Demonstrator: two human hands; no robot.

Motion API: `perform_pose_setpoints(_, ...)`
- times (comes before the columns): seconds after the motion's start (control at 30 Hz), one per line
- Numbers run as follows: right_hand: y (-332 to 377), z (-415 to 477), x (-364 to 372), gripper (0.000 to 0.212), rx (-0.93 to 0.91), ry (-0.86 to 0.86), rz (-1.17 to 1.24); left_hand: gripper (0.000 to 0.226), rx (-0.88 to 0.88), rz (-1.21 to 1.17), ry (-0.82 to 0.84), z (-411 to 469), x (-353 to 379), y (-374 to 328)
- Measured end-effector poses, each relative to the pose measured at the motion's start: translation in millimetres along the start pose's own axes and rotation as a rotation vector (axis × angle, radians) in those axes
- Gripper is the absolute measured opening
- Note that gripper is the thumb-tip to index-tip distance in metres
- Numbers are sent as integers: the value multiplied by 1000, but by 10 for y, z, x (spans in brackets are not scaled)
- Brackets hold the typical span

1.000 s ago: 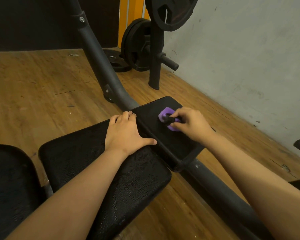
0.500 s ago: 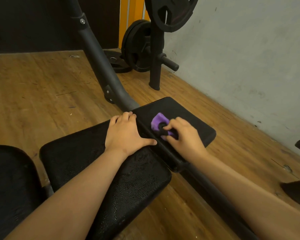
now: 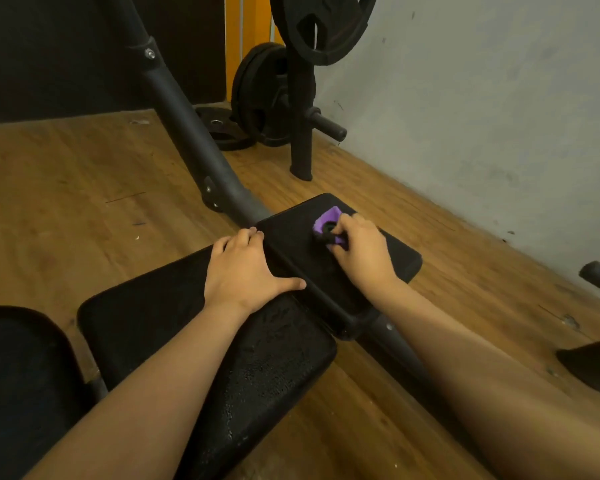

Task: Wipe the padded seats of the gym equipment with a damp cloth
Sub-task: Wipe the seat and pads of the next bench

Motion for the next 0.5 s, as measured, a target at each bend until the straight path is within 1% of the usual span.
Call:
perform_pose_setpoints(0.1,83,-256,21,14,-95,32,112,112,2,-6,-13,10,6,16)
perform_pose_setpoints(0.17,-4,-160,-16,15,-100,52,83,113,6,-2,-23,14,17,19)
perform_pose_setpoints(0.23,-211,89,-64,18,-24,66,-47,114,0,-6,-19,0,13,13)
perform_pose_setpoints(0.3,-465,252,-172,21,89,128,-112,113,-10,-10,-18,-7,5,9)
perform_pose_setpoints(0.4,-762,210,-297,22,159,190,-136,113,-14,-7,-10,5,1,20)
perform_pose_setpoints(0.5,-709,28,-371,26,174,186,-97,114,-13,-2,-7,5,3,3)
Point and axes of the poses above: each hand's wrist, its own z-axis towards the middle knuckle, its own x-axis out of the palm, y = z × x, the point moved 1 cm from there along z, towards the middle knuckle, and after that the axes turned 6 degrees about -z, right-handed, at the moved point
